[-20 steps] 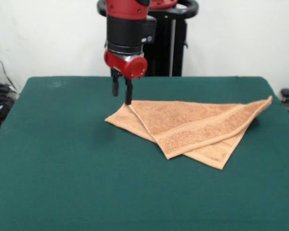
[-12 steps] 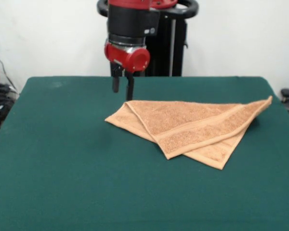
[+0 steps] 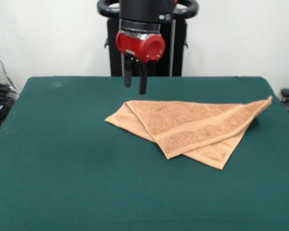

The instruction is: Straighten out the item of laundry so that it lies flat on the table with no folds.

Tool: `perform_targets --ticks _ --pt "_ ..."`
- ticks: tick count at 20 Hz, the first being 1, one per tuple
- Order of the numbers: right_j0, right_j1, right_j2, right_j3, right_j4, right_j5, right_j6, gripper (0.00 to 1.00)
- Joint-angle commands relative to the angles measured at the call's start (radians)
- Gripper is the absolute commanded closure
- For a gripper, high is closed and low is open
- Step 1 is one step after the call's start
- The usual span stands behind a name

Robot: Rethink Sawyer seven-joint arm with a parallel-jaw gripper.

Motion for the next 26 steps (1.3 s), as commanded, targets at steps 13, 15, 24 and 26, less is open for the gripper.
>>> perform_targets --ticks 13,15,24,26 --pt "0.328 0.113 -0.050 0.097 0.269 -0.014 0.282 0.00" --pt "0.347 0.117 -0.050 0.108 0.299 -0.030 0.282 0.00" --pt "0.451 0.230 -0.081 0.092 0.419 -0.168 0.289 0.00" --pt "0.457 0.261 -0.080 0.084 0.440 -0.202 0.284 0.00"
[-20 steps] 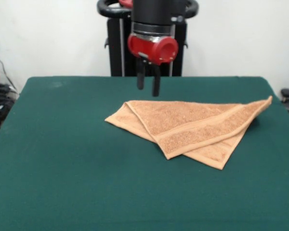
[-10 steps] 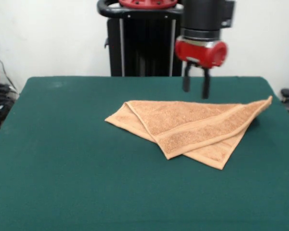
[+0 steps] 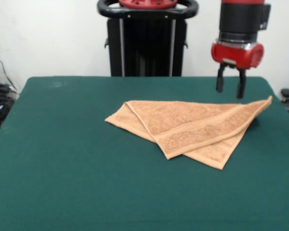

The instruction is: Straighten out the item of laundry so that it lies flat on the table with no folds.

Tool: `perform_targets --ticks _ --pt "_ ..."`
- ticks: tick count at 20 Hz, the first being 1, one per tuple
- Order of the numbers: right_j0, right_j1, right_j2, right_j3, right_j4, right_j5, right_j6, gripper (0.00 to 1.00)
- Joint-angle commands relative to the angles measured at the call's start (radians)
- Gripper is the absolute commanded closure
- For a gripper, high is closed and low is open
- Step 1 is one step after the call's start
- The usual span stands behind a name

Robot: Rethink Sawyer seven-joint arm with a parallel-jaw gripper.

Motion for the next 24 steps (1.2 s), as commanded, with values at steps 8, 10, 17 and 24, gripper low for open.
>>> perform_targets --ticks 8,10,17,24 --pt "0.049 0.240 0.035 0.046 0.185 -0.260 0.270 0.00" --pt "0.070 0.252 0.025 0.037 0.213 -0.278 0.269 0.00" --pt "0.208 0.171 -0.086 0.038 0.352 -0.166 0.239 0.00" --pt "0.242 0.153 -0.110 0.026 0.412 -0.111 0.206 0.00"
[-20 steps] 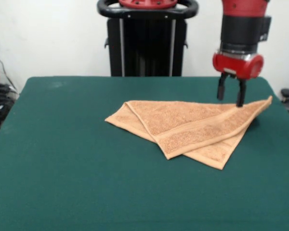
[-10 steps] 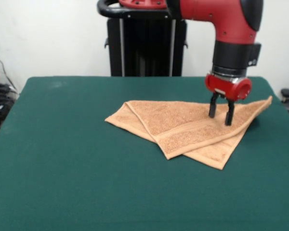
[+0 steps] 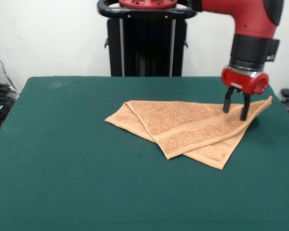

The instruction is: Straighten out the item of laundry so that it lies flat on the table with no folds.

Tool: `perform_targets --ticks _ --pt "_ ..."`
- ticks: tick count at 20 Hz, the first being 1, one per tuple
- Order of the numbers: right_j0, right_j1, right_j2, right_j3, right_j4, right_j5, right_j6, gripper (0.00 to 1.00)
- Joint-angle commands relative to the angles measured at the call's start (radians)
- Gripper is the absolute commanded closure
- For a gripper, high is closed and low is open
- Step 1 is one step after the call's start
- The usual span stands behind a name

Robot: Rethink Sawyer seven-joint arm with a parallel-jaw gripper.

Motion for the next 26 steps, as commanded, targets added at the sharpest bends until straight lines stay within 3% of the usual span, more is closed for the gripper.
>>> perform_targets --ticks 1,12,26 --pt "0.040 -0.034 -0.018 0.025 0.115 0.115 0.201 0.00" --pt "0.001 0.002 0.048 0.030 0.114 0.061 0.196 0.00" --pt "-0.069 0.093 0.194 0.068 0.038 -0.039 0.207 0.00"
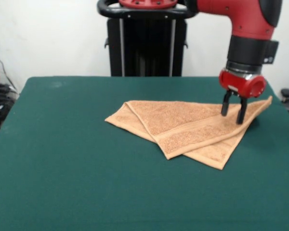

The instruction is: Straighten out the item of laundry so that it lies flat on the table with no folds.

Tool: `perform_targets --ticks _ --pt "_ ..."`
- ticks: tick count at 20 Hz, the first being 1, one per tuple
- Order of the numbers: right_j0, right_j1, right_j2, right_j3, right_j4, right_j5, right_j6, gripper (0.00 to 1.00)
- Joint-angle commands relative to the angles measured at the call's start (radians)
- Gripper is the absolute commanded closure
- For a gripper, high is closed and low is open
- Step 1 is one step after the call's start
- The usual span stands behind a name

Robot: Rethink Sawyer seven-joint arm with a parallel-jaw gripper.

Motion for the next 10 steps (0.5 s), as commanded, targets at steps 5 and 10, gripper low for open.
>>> perform_targets --ticks 5,10 --pt "0.036 0.057 0.136 0.085 0.030 -0.034 0.231 0.00" --pt "0.076 0.045 0.119 0.091 0.058 -0.024 0.242 0.00"
